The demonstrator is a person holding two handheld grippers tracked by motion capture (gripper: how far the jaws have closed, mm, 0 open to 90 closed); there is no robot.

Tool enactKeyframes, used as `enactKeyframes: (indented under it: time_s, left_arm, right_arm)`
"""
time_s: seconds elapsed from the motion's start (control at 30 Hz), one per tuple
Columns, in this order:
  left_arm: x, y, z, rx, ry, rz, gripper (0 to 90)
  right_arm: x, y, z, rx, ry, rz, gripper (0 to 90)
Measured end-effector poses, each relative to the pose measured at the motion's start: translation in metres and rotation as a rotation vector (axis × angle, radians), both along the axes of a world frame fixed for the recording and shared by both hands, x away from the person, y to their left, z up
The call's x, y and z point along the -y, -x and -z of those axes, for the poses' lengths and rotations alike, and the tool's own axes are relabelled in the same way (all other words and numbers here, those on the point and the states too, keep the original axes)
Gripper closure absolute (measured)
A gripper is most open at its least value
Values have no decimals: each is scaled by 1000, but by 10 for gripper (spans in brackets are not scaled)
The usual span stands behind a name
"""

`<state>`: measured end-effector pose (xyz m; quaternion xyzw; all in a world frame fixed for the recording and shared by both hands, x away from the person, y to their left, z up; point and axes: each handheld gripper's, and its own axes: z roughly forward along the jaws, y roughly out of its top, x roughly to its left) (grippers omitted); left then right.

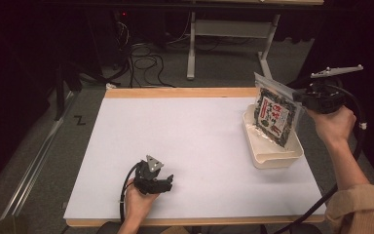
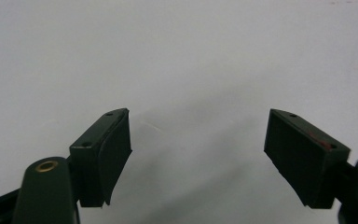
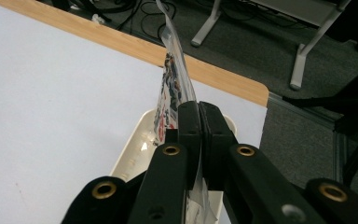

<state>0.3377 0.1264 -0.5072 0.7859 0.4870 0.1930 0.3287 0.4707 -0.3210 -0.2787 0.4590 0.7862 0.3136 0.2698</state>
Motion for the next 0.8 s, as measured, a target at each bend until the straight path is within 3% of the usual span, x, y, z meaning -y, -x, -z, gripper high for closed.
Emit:
enactKeyframes:
  time_s: [0.63, 0.8]
  left_arm:
    - [1, 0, 0, -3, -5, 4, 232]
    - [2, 1, 0, -1, -9, 5, 232]
  right_arm:
    - [15, -2, 11, -26, 14, 40, 881]
    - [23, -6, 16, -59, 32, 71, 836]
